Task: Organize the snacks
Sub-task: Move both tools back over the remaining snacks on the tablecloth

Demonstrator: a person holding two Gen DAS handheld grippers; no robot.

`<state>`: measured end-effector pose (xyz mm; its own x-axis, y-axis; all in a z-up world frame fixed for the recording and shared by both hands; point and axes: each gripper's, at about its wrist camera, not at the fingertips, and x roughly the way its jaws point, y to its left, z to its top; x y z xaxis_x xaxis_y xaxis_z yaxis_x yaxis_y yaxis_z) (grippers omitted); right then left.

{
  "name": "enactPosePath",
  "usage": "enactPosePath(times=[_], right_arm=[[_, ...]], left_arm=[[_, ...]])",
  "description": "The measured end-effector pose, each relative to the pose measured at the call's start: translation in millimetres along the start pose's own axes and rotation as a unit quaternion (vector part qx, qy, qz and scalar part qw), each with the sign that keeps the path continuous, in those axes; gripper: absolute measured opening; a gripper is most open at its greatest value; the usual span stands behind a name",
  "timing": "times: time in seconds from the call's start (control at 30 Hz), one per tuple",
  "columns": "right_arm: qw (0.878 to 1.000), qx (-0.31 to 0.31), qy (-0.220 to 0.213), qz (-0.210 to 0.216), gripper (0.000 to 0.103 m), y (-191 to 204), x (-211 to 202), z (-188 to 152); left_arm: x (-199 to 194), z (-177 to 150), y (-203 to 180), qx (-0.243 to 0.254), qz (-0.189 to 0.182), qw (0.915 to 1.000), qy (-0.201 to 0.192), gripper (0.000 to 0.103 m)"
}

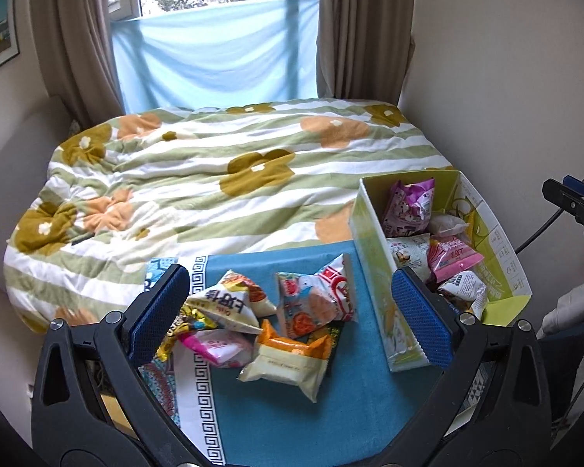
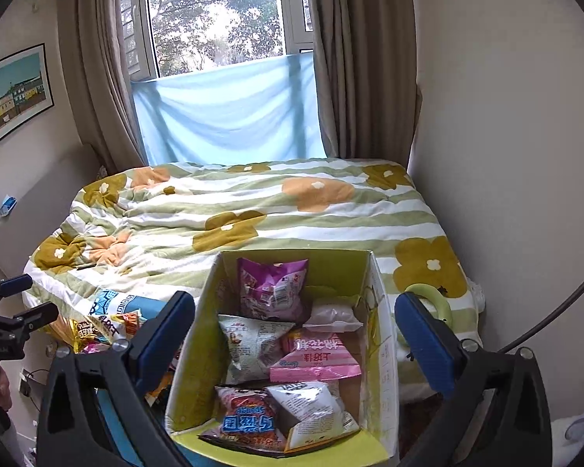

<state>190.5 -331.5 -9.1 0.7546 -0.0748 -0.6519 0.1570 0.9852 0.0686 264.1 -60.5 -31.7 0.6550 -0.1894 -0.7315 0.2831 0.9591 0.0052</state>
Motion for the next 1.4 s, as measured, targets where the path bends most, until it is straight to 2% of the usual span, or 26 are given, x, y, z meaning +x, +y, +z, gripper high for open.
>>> enactPosePath(times=[0.1,0.3,0.5,0.67,0.87,1.07,1.23,1.4], right_arm=[[1.0,-0.004,-0.01,-0.001,0.102,34,-14,-8],[1.0,0.006,-0.014,0.013,0.102,107,-25,-34],[0.999,0.021,0.016,0.018,0.102,173,-6,-71],[0.998,0.046,0.044,0.02,0.102,210,22,-100],[0.994,0.068,0.085,0.016,0.102,230,64,-133],[0.988,0.097,0.119,0.026,0.102,229,104,-163],[0.981,0.129,0.139,0.04,0.102,222,136,-183],[0.977,0.149,0.145,0.053,0.102,220,156,-192]], left_arm=[[-8,-10,31,0.0,0.0,1.0,0.002,0.102],[-4,-35,88,-0.002,-0.025,0.9995,0.02,0.102],[16,-69,128,0.004,-0.058,0.9972,0.046,0.102],[47,-99,144,-0.002,-0.087,0.9936,0.072,0.102],[95,-132,147,-0.031,-0.122,0.9871,0.099,0.102],[144,-154,148,-0.074,-0.147,0.9803,0.11,0.102],[180,-163,147,-0.094,-0.153,0.9768,0.116,0.102],[200,-161,148,-0.115,-0.158,0.975,0.107,0.102]])
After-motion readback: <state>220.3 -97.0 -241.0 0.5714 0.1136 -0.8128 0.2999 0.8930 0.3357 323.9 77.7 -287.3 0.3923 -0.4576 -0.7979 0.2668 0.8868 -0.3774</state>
